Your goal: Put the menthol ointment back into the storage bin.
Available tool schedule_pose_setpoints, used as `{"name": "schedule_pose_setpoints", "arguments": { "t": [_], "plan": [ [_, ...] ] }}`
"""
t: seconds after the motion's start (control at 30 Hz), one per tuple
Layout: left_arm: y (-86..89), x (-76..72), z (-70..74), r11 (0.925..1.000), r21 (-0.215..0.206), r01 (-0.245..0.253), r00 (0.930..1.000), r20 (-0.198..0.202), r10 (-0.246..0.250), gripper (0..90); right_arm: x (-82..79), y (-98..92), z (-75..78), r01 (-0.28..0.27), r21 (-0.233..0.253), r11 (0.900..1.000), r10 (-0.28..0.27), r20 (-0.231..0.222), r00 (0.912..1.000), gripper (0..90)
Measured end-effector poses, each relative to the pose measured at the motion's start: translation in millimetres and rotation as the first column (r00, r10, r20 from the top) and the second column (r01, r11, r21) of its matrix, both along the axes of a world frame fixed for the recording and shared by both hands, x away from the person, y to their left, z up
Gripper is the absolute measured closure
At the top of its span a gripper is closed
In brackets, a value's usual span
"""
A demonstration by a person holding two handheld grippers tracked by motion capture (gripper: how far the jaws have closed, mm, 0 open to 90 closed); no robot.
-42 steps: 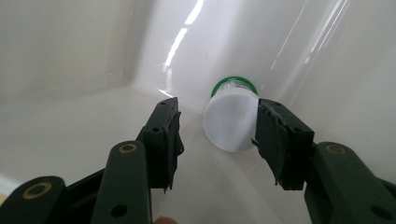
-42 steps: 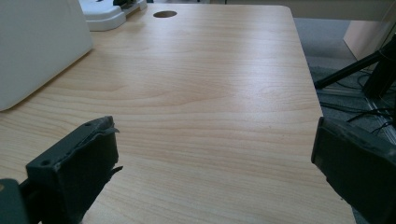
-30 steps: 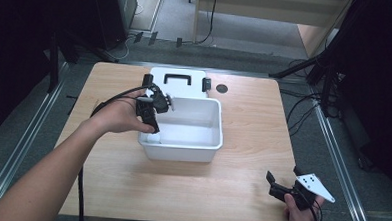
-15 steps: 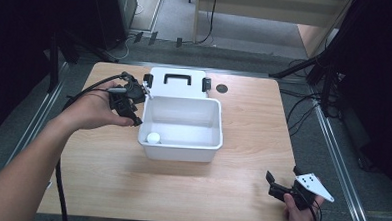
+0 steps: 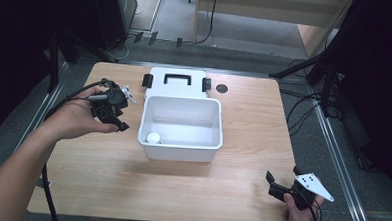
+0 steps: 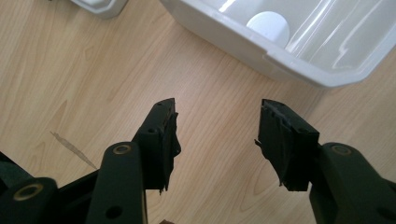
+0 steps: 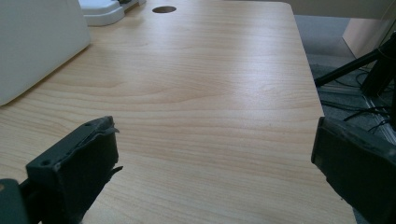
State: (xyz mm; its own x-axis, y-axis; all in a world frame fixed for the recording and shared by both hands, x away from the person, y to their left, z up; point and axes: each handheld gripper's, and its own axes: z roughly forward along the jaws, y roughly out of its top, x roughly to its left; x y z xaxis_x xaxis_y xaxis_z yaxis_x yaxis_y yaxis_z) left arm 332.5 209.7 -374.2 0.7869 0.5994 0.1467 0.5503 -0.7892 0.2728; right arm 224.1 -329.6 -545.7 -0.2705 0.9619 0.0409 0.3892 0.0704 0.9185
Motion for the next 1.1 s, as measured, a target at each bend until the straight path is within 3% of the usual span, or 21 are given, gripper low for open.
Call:
{"name": "schedule_pose_setpoints", "arguments": {
  "t": [0.07, 0.13, 0.23, 0.37, 0.43, 0.5, 0.63, 0.67, 0.7, 0.73, 0.8, 0.87, 0.93, 1.0, 1.1],
  "plan": [
    [3.4, -2.3, -3.7, 0.9997, -0.012, -0.020, 0.9997, 0.011, 0.020, 43.5, 0.0, 0.1, 0.0, 0.000, -0.001, 1.000, 0.000, 0.000, 1.0000, 0.6],
    [12.2, -7.6, -12.6, 0.9964, -0.033, -0.078, 0.9960, 0.043, 0.079, 38.5, 0.0, 0.2, 0.0, 0.000, 0.000, 1.000, 0.000, -0.001, 1.0000, 0.6],
    [23.9, -13.1, -25.0, 0.9873, -0.072, -0.142, 0.9867, 0.071, 0.147, 29.6, 0.1, 0.2, 0.0, 0.000, -0.001, 1.000, 0.000, -0.002, 1.0000, 0.6],
    [40.3, -21.0, -44.8, 0.9662, -0.131, -0.222, 0.9680, 0.089, 0.235, 18.1, 0.2, 0.6, 0.0, 0.002, -0.004, 1.000, -0.002, -0.004, 1.0000, 0.6],
    [47.2, -25.5, -53.1, 0.9520, -0.172, -0.253, 0.9576, 0.096, 0.272, 13.8, 0.3, 0.6, 0.0, 0.003, -0.004, 1.000, -0.003, -0.004, 1.0000, 0.6],
    [53.5, -30.7, -60.5, 0.9401, -0.206, -0.272, 0.9484, 0.109, 0.298, 11.6, 0.5, 0.5, 0.0, 0.003, -0.006, 1.000, -0.003, -0.005, 1.0000, 0.6],
    [65.1, -42.9, -73.9, 0.9089, -0.298, -0.291, 0.9230, 0.162, 0.349, 2.3, 0.9, 0.8, -0.1, 0.002, -0.009, 1.000, -0.002, -0.007, 1.0000, 0.6],
    [65.1, -42.9, -73.9, 0.9089, -0.298, -0.291, 0.9230, 0.162, 0.349, 1.7, 0.9, 0.9, -0.1, 0.002, -0.008, 1.000, -0.002, -0.008, 1.0000, 0.6],
    [68.4, -46.3, -76.7, 0.9023, -0.316, -0.293, 0.9174, 0.172, 0.359, 0.7, 1.0, 0.8, -0.1, 0.002, -0.009, 1.000, -0.003, -0.008, 1.0000, 0.6],
    [73.2, -52.6, -82.9, 0.8889, -0.347, -0.299, 0.9029, 0.198, 0.381, 0.0, 1.0, 0.8, -0.1, 0.003, -0.009, 1.000, -0.003, -0.008, 1.0000, 0.6],
    [79.4, -60.9, -91.6, 0.8689, -0.389, -0.306, 0.8815, 0.229, 0.413, 0.0, 1.1, 1.0, -0.1, 0.004, -0.008, 1.000, -0.004, -0.009, 1.0000, 0.6],
    [84.6, -66.3, -98.4, 0.8531, -0.417, -0.314, 0.8692, 0.235, 0.435, 0.0, 1.2, 1.0, 0.0, 0.003, -0.010, 1.000, -0.003, -0.010, 0.9999, 0.6],
    [92.0, -73.8, -106.1, 0.8237, -0.465, -0.324, 0.8496, 0.240, 0.470, 0.0, 1.3, 1.0, 0.0, 0.004, -0.011, 1.000, -0.004, -0.012, 0.9999, 0.6],
    [98.7, -79.9, -113.1, 0.7976, -0.503, -0.333, 0.8349, 0.236, 0.497, 0.0, 1.3, 1.0, 0.0, 0.004, -0.013, 1.000, -0.004, -0.013, 0.9999, 0.5],
    [105.9, -90.4, -122.7, 0.7776, -0.542, -0.319, 0.8185, 0.256, 0.514, 0.0, 1.4, 1.1, 0.0, 0.004, -0.013, 1.000, -0.004, -0.013, 0.9999, 0.6]
  ]
}}
